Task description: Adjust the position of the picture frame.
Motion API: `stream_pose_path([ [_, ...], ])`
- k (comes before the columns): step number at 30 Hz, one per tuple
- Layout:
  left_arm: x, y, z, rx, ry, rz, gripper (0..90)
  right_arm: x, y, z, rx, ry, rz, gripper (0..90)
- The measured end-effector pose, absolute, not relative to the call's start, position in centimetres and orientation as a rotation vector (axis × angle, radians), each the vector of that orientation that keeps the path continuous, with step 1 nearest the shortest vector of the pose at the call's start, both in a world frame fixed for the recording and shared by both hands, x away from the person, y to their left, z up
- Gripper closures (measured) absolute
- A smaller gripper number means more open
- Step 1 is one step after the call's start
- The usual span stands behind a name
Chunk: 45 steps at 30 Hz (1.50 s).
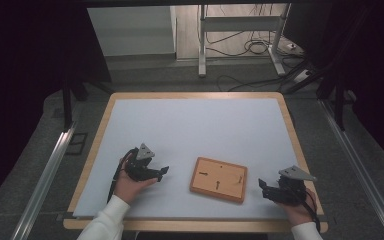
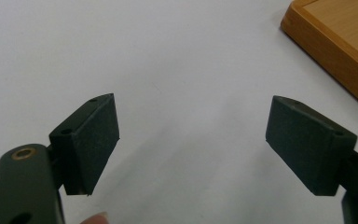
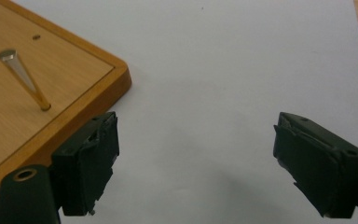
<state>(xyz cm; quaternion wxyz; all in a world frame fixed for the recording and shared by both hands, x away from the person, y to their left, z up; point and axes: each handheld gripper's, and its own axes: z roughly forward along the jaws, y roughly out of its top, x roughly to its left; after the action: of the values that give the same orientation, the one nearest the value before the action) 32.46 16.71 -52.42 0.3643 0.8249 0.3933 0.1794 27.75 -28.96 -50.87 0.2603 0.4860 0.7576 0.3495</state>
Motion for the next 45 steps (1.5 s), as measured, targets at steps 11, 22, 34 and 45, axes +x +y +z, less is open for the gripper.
stream_pose_path([
  [11,32.2,17.0,-52.4,2.128,1.005,0.473,17.1,26.5,-28.4,-50.2,1.292,2.023,0.958,21.0],
  [22,31.5,17.3,-52.5,2.131,1.015,0.482,17.1,25.3,-26.3,-49.6,1.214,2.056,1.024,28.2],
  [34,31.4,17.4,-52.7,2.138,1.018,0.494,16.9,26.2,-22.1,-50.7,1.113,2.177,1.058,57.3],
  [45,31.3,17.6,-52.8,2.13,1.026,0.495,16.9,27.3,-21.2,-51.4,1.127,2.175,1.036,83.6],
])
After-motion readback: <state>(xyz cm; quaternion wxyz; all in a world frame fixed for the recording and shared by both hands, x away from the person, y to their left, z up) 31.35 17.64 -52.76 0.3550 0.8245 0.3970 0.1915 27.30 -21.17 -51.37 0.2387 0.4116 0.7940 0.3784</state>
